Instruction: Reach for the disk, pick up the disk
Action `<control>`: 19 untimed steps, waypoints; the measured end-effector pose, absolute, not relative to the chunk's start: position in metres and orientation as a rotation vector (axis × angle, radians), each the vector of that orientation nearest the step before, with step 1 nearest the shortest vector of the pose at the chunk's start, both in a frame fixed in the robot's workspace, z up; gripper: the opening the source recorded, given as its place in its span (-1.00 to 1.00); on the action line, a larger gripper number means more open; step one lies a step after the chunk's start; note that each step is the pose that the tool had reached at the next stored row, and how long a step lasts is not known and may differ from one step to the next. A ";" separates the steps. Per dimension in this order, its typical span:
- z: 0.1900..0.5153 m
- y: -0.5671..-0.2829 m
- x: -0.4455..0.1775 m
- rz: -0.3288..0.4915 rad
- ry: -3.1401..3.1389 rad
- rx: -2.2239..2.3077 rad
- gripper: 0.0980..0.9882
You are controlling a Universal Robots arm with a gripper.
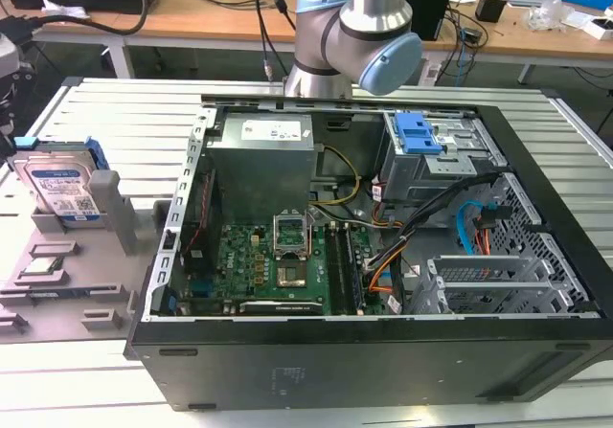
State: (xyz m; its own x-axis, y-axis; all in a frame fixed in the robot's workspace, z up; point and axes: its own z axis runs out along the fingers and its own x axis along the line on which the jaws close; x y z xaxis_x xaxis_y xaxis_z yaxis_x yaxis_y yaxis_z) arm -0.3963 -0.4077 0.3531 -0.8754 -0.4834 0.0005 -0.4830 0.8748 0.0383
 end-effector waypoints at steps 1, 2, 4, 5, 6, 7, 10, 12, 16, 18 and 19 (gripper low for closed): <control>0.353 -0.408 -0.396 -0.058 -3.027 0.800 -0.97; 0.353 -0.408 -0.396 -0.058 -3.018 0.830 -0.97; 0.353 -0.408 -0.396 -0.057 -2.998 0.898 -0.97; 0.353 -0.408 -0.396 -0.057 -2.992 0.916 -0.97; 0.353 -0.408 -0.396 -0.057 -2.984 0.941 -0.97; 0.353 -0.408 -0.396 -0.057 -2.979 0.957 -0.97; 0.353 -0.408 -0.396 -0.056 -2.958 1.017 -0.97; 0.353 -0.408 -0.396 -0.056 -2.934 1.082 -0.97; 0.353 -0.408 -0.396 -0.055 -2.883 1.208 -0.97; 0.353 -0.408 -0.396 -0.055 -2.868 1.243 -0.97; 0.353 -0.408 -0.396 -0.054 -2.854 1.272 -0.97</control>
